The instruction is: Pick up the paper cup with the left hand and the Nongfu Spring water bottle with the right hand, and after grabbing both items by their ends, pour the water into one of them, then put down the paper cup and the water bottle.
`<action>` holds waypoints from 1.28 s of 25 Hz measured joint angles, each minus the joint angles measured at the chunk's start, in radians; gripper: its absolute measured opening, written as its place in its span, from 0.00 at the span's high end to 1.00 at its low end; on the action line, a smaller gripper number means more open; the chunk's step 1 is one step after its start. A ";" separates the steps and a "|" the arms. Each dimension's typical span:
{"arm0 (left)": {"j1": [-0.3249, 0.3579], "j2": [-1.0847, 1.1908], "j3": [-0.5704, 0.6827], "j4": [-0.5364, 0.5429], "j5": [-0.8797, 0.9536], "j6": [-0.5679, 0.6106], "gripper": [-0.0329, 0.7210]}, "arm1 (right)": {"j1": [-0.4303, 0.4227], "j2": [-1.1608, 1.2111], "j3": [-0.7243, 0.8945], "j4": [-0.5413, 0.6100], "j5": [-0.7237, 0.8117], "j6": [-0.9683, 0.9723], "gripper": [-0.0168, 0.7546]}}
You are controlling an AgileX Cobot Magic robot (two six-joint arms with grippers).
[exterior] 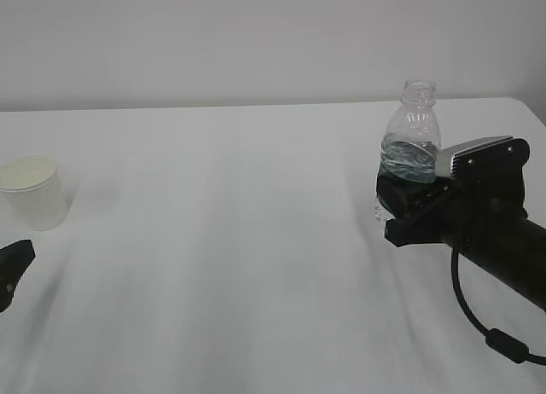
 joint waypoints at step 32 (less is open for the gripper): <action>0.000 0.239 -0.238 -0.015 0.000 0.079 0.15 | 0.000 -0.024 0.061 -0.090 -0.002 0.078 0.51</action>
